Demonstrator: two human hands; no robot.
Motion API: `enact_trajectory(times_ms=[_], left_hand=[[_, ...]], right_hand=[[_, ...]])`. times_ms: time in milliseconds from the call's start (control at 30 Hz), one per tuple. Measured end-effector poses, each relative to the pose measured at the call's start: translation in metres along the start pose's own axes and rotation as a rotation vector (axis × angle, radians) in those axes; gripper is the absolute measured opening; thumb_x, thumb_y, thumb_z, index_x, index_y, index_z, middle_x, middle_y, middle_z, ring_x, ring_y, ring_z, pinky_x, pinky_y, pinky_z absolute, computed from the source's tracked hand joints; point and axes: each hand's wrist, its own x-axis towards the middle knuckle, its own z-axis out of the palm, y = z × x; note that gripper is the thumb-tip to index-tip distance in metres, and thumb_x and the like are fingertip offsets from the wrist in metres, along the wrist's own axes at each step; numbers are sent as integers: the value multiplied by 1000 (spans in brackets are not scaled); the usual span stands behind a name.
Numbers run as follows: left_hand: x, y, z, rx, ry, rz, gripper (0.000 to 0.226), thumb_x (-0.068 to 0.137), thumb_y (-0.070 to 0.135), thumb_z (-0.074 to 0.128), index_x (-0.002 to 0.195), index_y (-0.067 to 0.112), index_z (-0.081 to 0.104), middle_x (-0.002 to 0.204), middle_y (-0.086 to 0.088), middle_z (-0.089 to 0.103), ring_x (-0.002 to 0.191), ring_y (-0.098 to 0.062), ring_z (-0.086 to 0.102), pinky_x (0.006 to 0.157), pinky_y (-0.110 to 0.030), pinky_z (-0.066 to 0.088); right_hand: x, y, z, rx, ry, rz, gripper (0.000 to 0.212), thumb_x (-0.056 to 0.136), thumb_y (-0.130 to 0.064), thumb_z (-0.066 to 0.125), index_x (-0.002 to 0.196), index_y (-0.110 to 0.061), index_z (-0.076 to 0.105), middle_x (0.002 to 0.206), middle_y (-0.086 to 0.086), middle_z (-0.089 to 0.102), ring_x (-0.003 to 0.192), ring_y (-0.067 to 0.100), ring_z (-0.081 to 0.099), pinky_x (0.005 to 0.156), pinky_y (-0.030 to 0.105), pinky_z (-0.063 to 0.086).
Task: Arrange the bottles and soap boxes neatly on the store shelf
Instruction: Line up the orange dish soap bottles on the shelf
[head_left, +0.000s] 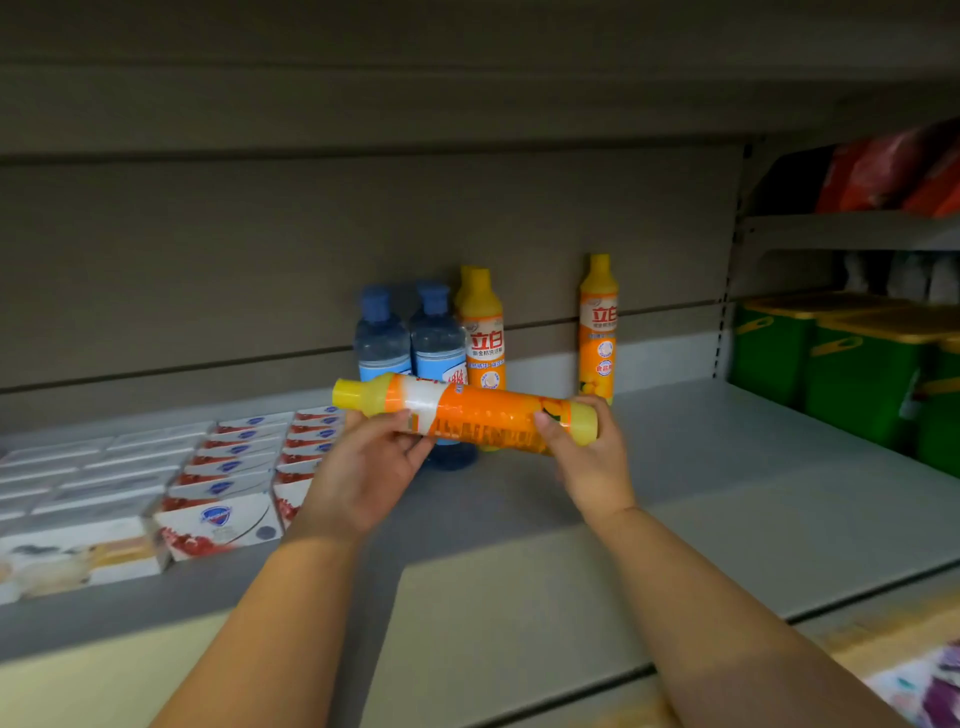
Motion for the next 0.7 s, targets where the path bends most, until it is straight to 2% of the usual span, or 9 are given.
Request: enact_trajectory(times_ms=[67,167,233,300,367,467,533,633,700], left_hand=[[1,-4,1,99,-38,35,57,80,1,56,135,13,42,133,-14,56,120,-27,56,95,-37,51],[1,-9,5,189,39,75,50,77,9,63,124,18,51,122,-8,65,111,-22,63,81,-30,56],[0,-9,4,189,124,114,51,74,17,69,121,24,52,115,-3,69,105,-19,66,77,-32,57],[-1,-7,5,200,222,154,62,66,30,76,122,25,50,111,0,70,101,-17,68,79,-35,58],[-1,-8,6,232,299,184,75,58,40,78,124,22,49,110,-1,71,99,-16,69,83,-36,56],[1,-8,5,176,324,192,80,59,41,78,128,17,47,111,-3,71,101,-17,68,87,-36,55],[3,-6,2,84,240,173,71,67,31,77,130,18,47,117,-5,68,105,-19,66,85,-35,56],[5,-6,1,291,175,235,51,78,16,70,123,25,49,109,5,70,103,-16,67,77,-29,57],[2,-8,6,421,184,303,47,74,25,72,115,30,52,101,12,71,99,-11,68,70,-24,56]], right_hand=[[0,-3,-3,20,8,201,35,77,-58,58,93,-28,51,82,3,58,64,12,57,39,16,42],[1,-3,-7,64,-30,391,36,89,-55,46,109,-26,45,82,8,58,50,14,53,39,20,41],[-1,-4,-5,206,-94,352,26,90,-39,54,110,-27,44,87,7,61,51,14,58,45,24,47],[-3,-2,-2,300,-184,248,28,87,-19,62,110,-25,49,90,2,66,66,13,65,55,25,53],[-5,-2,2,279,-194,179,29,83,-16,66,109,-23,55,86,-5,70,71,9,67,58,21,53],[-4,-2,3,150,-130,137,24,81,-26,69,102,-27,57,84,-9,69,64,1,64,51,15,48],[-2,1,4,87,-112,192,22,81,-39,66,97,-31,52,93,-8,66,75,3,64,50,17,49],[2,1,6,35,-108,419,28,84,-59,50,91,-31,50,91,-7,62,77,10,64,53,23,49],[6,0,5,-59,-124,577,42,83,-69,40,88,-28,50,82,1,60,66,13,63,53,23,46]])
